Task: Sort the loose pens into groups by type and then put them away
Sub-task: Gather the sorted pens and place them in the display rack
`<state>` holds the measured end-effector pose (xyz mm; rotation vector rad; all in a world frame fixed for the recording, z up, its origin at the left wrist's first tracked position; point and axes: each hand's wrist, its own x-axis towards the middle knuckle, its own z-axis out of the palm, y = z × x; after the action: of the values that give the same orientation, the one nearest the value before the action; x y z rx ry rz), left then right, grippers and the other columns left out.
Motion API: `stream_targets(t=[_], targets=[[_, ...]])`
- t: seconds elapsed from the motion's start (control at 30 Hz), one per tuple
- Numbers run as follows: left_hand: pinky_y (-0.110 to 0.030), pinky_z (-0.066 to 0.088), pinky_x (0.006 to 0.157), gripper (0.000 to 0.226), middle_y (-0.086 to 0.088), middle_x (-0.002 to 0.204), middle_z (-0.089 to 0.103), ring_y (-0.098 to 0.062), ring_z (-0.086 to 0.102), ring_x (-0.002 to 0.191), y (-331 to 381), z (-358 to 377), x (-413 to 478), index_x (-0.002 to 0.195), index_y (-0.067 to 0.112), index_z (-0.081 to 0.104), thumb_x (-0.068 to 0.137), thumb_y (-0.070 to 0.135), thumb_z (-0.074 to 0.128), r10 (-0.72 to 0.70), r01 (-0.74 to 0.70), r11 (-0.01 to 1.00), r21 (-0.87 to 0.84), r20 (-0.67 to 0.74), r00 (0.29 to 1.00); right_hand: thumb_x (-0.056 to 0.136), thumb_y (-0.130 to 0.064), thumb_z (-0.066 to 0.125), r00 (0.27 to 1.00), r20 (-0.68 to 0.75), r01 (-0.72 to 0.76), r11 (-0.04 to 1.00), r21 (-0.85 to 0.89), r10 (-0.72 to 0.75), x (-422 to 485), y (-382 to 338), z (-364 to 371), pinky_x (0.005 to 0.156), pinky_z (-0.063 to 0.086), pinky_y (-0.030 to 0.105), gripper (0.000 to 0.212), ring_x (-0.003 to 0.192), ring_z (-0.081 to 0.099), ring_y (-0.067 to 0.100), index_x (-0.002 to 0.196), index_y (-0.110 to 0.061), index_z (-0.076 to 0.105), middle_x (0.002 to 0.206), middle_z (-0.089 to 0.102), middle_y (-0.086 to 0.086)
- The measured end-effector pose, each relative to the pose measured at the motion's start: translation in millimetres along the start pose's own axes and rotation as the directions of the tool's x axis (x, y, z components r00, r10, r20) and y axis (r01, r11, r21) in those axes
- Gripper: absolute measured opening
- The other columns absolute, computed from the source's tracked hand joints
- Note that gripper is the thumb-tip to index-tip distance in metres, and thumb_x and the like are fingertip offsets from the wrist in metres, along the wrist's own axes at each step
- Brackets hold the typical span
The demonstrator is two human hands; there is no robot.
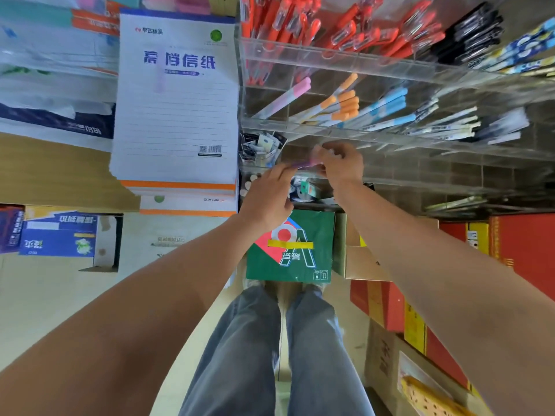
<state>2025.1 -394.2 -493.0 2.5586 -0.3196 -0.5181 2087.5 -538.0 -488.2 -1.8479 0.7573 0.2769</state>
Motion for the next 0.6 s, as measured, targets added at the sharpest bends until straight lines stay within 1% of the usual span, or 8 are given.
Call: stream_targets(t=[0.07, 0.13, 0.2, 0.27, 0.37, 0.47, 0.53, 0.6], targets=[[-0.04, 0.035, 0.109, 0.067, -0.009, 0.151, 0.03, -0.027, 0.035, 0.136, 0.0, -0.7, -1.4, 0.147, 0.011, 0.029, 0.086, 0.009, 0.057, 0.001, -0.001, 1.0, 0.003, 0.013, 1.0, 0.081, -0.027, 0.072, 0.998, -0.004, 0.055, 0.996, -0.067, -0.056, -0.3, 3.5, -1.7, 0.081, 0.058, 0.042, 0.013, 0.086, 0.067, 0.019, 0.09, -0.025, 0.063, 0.091, 0.069, -0.002], [-0.038, 0.035, 0.11, 0.068, -0.008, 0.155, 0.024, -0.027, 0.031, 0.139, -1.0, -0.2, -2.2, 0.149, 0.01, 0.025, 0.088, 0.011, 0.056, -0.004, 0.003, 1.0, 0.017, 0.026, 1.0, 0.079, -0.032, 0.073, 0.995, 0.011, 0.096, 0.991, -0.093, -0.095, -2.2, 6.2, -4.7, 0.084, 0.056, 0.044, 0.02, 0.092, 0.067, 0.02, 0.096, -0.025, 0.064, 0.096, 0.07, -0.002], [-0.038, 0.035, 0.11, 0.068, -0.007, 0.158, 0.018, -0.027, 0.026, 0.142, -0.9, 1.1, -3.7, 0.15, 0.01, 0.023, 0.09, 0.013, 0.055, -0.019, 0.018, 0.999, 0.029, 0.04, 0.999, 0.08, -0.034, 0.073, 0.99, 0.019, 0.143, 0.984, -0.109, -0.142, -4.9, 9.0, -8.8, 0.086, 0.055, 0.041, 0.026, 0.095, 0.065, 0.019, 0.101, -0.022, 0.063, 0.099, 0.069, -0.001], [-0.038, 0.034, 0.11, 0.067, -0.006, 0.16, 0.015, -0.027, 0.023, 0.144, 0.9, 1.0, -5.5, 0.15, 0.011, 0.023, 0.091, 0.014, 0.055, -0.043, 0.042, 0.999, 0.033, 0.048, 0.998, 0.082, -0.029, 0.071, 0.982, 0.021, 0.191, 0.974, -0.118, -0.19, -8.6, 11.9, -13.6, 0.086, 0.053, 0.031, 0.025, 0.094, 0.063, 0.014, 0.104, -0.018, 0.063, 0.1, 0.068, 0.0], [-0.041, 0.035, 0.11, 0.061, -0.01, 0.158, 0.019, -0.03, 0.026, 0.142, 6.2, 0.0, -11.9, 0.147, 0.013, 0.032, 0.091, 0.015, 0.055, -0.081, 0.08, 0.996, 0.032, 0.017, 0.997, 0.087, -0.02, 0.067, 0.96, 0.022, 0.28, 0.952, -0.121, -0.279, -18.7, 15.7, -21.9, 0.076, 0.05, 0.021, 0.02, 0.083, 0.06, 0.011, 0.104, -0.011, 0.064, 0.094, 0.066, 0.002], [-0.04, 0.046, 0.094, 0.045, -0.012, 0.142, 0.041, -0.031, 0.05, 0.122, 11.4, -7.1, -26.3, 0.135, 0.012, 0.048, 0.09, 0.013, 0.054, -0.105, 0.105, 0.994, 0.001, -0.091, 0.99, 0.09, -0.015, 0.061, 0.934, 0.103, 0.353, 0.926, -0.131, -0.342, -36.4, 14.9, -23.8, 0.062, 0.045, 0.016, 0.003, 0.069, 0.055, 0.009, 0.091, -0.013, 0.064, 0.078, 0.062, -0.001], [-0.036, 0.047, 0.077, 0.033, -0.009, 0.125, 0.053, -0.027, 0.057, 0.104, 11.9, -14.8, -40.6, 0.123, 0.013, 0.056, 0.091, 0.013, 0.051, -0.106, 0.104, 0.994, -0.025, -0.174, 0.979, 0.091, -0.016, 0.059, 0.913, 0.183, 0.389, 0.913, -0.125, -0.364, -51.2, 11.4, -19.9, 0.058, 0.044, 0.023, 0.008, 0.062, 0.053, 0.011, 0.084, -0.017, 0.062, 0.07, 0.06, 0.0], [-0.034, 0.044, 0.068, 0.023, -0.006, 0.11, 0.06, -0.026, 0.06, 0.093, 9.0, -25.3, -56.5, 0.112, 0.015, 0.06, 0.092, 0.015, 0.049, -0.124, 0.116, 0.992, -0.048, -0.236, 0.964, 0.091, -0.017, 0.057, 0.887, 0.258, 0.425, 0.894, -0.137, -0.382, -68.4, 5.1, -11.6, 0.054, 0.04, 0.024, 0.011, 0.057, 0.049, 0.01, 0.083, -0.015, 0.063, 0.067, 0.06, 0.0]])
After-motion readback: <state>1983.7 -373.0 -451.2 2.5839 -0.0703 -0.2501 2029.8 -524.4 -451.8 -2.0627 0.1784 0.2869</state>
